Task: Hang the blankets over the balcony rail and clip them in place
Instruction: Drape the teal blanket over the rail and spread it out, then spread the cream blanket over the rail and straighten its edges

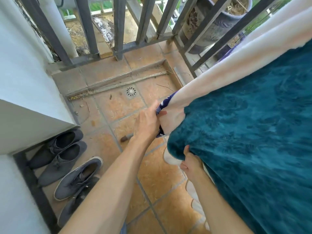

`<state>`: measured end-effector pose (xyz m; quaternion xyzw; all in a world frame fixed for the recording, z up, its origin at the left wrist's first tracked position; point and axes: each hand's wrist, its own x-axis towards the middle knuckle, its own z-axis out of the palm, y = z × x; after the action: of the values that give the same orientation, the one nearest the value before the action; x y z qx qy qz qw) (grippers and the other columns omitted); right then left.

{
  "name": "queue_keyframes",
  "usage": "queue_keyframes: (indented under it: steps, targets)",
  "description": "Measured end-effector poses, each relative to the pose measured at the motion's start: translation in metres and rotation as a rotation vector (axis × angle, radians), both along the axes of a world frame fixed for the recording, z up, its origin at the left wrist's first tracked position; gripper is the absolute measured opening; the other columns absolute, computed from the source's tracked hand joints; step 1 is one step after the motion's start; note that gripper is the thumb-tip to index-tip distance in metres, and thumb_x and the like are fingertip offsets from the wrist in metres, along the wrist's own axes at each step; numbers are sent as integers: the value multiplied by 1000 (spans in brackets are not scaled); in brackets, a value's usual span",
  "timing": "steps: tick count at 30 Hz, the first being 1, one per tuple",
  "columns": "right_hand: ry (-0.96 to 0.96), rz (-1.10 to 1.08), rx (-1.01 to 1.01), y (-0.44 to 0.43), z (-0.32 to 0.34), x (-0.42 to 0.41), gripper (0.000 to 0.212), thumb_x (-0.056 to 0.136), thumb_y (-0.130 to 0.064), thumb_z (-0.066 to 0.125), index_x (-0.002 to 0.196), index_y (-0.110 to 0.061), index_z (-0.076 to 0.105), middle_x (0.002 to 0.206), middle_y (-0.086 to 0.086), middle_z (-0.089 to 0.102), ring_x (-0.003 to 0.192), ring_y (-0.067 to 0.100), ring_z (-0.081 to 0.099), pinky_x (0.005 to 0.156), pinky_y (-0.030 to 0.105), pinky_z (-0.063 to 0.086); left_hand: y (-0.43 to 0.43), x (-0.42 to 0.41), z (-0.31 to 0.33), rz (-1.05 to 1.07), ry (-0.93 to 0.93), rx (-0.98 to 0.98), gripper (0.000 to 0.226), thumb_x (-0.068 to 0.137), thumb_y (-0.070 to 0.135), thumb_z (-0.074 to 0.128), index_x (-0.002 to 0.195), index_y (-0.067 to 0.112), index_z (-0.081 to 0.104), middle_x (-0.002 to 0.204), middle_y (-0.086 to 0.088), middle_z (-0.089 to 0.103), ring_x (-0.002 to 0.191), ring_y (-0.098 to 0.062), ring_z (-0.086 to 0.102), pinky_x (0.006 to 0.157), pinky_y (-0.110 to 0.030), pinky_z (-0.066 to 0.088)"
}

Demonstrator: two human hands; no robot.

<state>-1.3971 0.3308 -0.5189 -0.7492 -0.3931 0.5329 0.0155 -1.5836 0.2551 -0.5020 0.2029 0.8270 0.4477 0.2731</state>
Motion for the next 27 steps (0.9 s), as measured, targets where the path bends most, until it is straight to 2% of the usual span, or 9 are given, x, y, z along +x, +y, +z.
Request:
queue_keyframes:
  steps: [3,6,9,13,16,18,20,24,27]
  targets:
    - [-57,33,33,5,-13,11,34,99,-33,49,123,-11,61,63,-1,25,37,11,21,35,24,21,5,5,-21,-23,44,8,17,84,31,42,97,24,49,77,-8,64,71,-32,59,61,-47,52]
    - [-85,63,110,12,-18,25,57,97,-41,51,125,9,53,66,1,42,51,14,41,48,25,39,7,3,-35,-56,47,9,19,85,28,44,102,26,52,83,-7,67,76,-30,62,64,-47,53]
    - [-84,79,123,12,-13,34,67,95,-46,52,120,16,53,62,2,43,51,13,42,48,24,40,10,5,-32,-46,1,13,23,88,22,50,109,25,56,84,6,65,79,-28,62,67,-41,52]
    - [-51,36,37,-7,13,41,43,92,-47,57,101,-5,55,63,1,44,51,13,41,54,24,41,-3,12,-10,-51,-35,30,19,90,16,53,108,9,57,90,-13,66,80,-23,57,68,-44,48]
    - [65,-55,-78,-32,54,37,35,88,-43,66,110,-19,53,91,-2,61,67,16,54,64,29,47,-31,21,2,-142,-17,-184,18,93,26,49,110,21,53,95,-8,65,86,-30,60,69,-44,52]
    - [70,-13,-132,-43,87,33,36,87,-45,65,106,-16,57,100,2,64,74,17,61,61,28,48,-49,26,23,-232,-46,-327,38,87,51,43,116,27,51,100,-5,65,89,-32,62,71,-46,54]
    - [101,-11,-166,-50,126,28,32,89,-43,64,100,-14,59,94,5,62,72,18,61,60,28,47,-63,36,58,-283,-86,-442,56,83,67,39,113,21,50,102,-9,65,88,-34,62,71,-43,53]
    - [196,101,-70,-56,212,24,42,96,-34,56,120,0,57,102,21,62,65,16,59,59,28,44,-79,60,141,-336,-40,-501,58,92,63,42,119,12,48,115,-11,61,107,-34,58,81,-41,48]
    - [200,279,65,-58,275,37,36,95,-32,56,123,-10,57,104,5,65,74,15,67,63,31,52,-79,71,203,-357,34,-439,52,93,63,39,116,16,49,109,-9,66,107,-31,59,88,-44,49]
